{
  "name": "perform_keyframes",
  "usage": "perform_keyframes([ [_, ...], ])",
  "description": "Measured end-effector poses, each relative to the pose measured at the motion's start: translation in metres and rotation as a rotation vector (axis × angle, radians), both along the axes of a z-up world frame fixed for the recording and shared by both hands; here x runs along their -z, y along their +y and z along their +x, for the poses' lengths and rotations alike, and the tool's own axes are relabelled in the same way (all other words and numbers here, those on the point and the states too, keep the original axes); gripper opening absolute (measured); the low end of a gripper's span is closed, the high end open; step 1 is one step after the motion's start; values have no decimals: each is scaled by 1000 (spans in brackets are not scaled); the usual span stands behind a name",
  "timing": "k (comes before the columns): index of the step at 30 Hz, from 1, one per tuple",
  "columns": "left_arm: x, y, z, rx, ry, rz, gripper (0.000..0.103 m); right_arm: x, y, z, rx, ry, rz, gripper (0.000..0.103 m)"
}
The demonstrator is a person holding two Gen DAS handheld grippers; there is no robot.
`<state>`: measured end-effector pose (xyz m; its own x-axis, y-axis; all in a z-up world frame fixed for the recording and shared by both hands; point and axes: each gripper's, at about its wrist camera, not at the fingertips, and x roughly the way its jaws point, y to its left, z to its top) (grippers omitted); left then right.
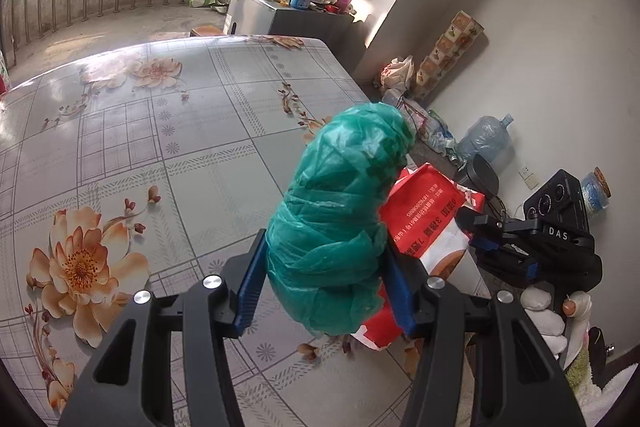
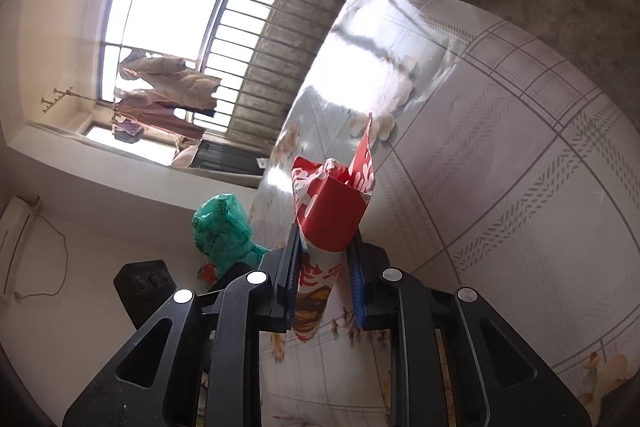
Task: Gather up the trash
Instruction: 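Lift the snack bag and green bag and carry them over the wastebasket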
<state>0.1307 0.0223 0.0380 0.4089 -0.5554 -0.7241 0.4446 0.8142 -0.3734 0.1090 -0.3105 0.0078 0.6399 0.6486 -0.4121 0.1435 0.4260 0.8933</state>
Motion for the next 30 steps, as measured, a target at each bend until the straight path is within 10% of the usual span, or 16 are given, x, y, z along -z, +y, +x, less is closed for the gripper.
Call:
perform_keyframes([
  [17,-66,-169,-9,371,-95,-20,52,-39,-106,-87,351,-166,-77,19],
  [30,-25,-346,-18,645,8,82,52,-15,-186,-153,731,23,-365,19],
])
